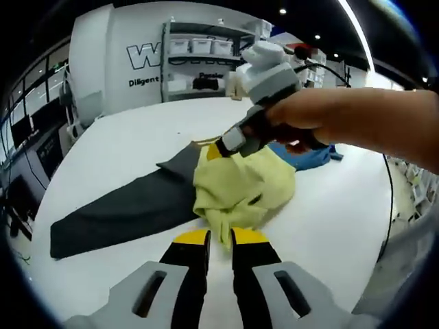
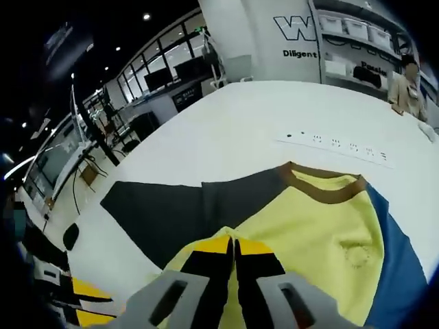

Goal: Fold the garment on the visible template until the final outline fits inside the template.

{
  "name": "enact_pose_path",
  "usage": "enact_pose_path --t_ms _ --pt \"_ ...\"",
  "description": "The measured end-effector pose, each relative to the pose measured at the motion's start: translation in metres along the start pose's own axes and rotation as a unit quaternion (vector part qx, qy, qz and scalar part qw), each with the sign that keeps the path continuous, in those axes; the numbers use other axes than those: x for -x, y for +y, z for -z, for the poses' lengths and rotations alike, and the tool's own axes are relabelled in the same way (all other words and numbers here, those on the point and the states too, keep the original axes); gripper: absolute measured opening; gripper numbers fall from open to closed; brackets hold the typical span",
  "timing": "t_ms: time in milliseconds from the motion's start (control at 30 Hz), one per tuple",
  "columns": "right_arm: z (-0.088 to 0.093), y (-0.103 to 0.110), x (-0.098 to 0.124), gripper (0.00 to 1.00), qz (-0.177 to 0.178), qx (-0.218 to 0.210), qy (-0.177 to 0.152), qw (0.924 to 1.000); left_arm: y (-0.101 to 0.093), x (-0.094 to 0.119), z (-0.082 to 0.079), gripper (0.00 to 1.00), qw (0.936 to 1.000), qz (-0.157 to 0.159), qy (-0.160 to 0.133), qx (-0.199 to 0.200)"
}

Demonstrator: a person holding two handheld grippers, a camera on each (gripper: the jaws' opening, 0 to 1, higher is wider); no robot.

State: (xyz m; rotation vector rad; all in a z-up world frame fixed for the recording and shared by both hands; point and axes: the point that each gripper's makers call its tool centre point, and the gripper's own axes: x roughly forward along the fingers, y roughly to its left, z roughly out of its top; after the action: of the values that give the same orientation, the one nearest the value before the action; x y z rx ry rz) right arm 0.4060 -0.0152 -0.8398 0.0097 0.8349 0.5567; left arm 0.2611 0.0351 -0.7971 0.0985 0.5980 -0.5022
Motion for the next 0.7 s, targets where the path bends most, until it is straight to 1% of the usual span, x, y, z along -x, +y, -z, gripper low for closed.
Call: enact_pose_path --t_ms 133,167,233,267,333,433,533,567,633,700 --pt "0.013 -0.006 -0.01 0.0 0.011 0.01 0.022 0.9997 -0.004 -0.007 -0.007 0.09 0.9999 0.005 -0.002 -0.012" --pt "0.015 -0.006 -0.011 0.0 0.011 0.009 0.024 0.9996 -0.004 -0.009 -0.009 0.09 0.9997 0.005 -0.003 -0.023" --pt "0.016 -0.005 -0.011 0.0 0.01 0.01 0.025 0.9996 -0.005 -0.012 -0.012 0.1 0.9994 0.005 -0.003 -0.035" --pt "0.017 -0.004 -0.011 0.0 0.011 0.022 0.028 0.9993 -0.005 -0.014 -0.013 0.1 0.9989 0.005 -0.003 -0.046" --pt "0.019 -0.002 -0.01 0.0 0.012 0.03 0.029 0.9991 -0.004 -0.017 -0.014 0.1 0.9977 0.003 0.001 -0.068" --pt "0.021 -0.003 -0.009 0.0 0.009 0.017 0.027 0.9994 -0.002 -0.025 -0.016 0.11 0.996 0.001 0.003 -0.089" --pt "0.018 -0.002 -0.005 0.03 0.002 0.017 0.02 0.9996 0.001 -0.035 -0.017 0.11 0.9893 -0.002 0.009 -0.145" --pt "0.016 -0.003 -0.002 0.05 0.0 0.018 0.016 0.9997 0.0 -0.038 -0.015 0.11 0.9876 -0.002 0.016 -0.156" --pt "0.011 -0.003 0.005 0.05 -0.003 0.017 0.007 0.9998 -0.002 -0.04 -0.014 0.11 0.987 0.001 0.015 -0.16" --pt "0.006 -0.002 0.011 0.05 -0.006 0.02 -0.003 0.9998 -0.005 -0.043 -0.013 0.11 0.9821 0.005 0.015 -0.188"
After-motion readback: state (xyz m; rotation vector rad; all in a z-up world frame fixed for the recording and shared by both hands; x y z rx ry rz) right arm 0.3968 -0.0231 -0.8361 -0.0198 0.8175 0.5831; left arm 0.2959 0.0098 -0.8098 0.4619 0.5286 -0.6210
